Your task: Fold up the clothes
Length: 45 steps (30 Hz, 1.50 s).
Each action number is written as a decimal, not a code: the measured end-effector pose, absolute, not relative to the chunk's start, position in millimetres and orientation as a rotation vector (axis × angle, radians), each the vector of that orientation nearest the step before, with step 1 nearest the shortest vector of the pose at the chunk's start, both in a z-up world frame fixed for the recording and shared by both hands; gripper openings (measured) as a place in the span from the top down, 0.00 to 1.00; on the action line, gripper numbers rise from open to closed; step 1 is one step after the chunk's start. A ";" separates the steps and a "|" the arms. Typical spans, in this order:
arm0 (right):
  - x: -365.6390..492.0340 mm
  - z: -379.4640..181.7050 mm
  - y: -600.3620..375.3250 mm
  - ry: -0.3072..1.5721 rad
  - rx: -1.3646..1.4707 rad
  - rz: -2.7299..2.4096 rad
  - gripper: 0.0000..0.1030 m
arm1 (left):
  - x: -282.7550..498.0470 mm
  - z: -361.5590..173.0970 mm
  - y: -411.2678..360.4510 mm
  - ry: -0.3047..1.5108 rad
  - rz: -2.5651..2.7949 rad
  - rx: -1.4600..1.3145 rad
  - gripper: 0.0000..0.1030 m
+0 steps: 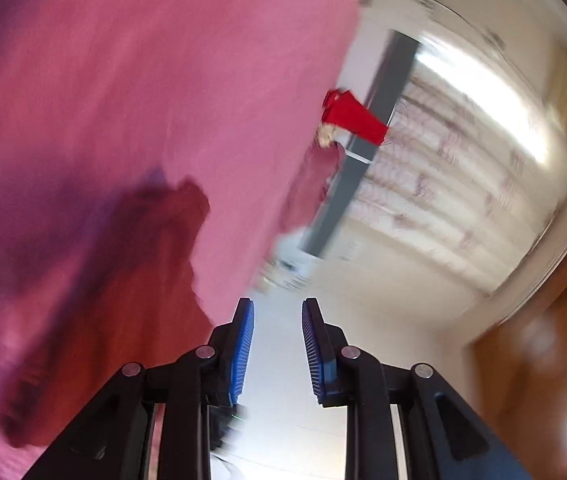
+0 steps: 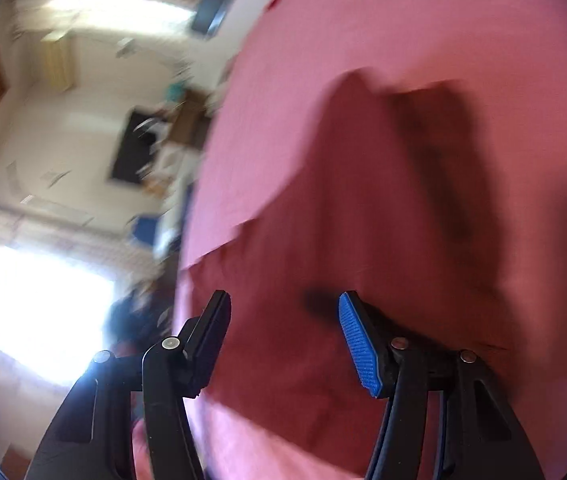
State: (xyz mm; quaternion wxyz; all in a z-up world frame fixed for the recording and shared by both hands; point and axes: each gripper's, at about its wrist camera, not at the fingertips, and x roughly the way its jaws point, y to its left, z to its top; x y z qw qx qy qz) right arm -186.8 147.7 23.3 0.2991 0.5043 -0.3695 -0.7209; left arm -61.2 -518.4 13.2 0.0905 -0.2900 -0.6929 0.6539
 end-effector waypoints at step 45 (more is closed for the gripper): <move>-58.8 37.7 190.8 -0.285 1.518 -2.247 0.99 | 42.3 -10.6 -397.8 -0.678 2.889 -1.380 0.87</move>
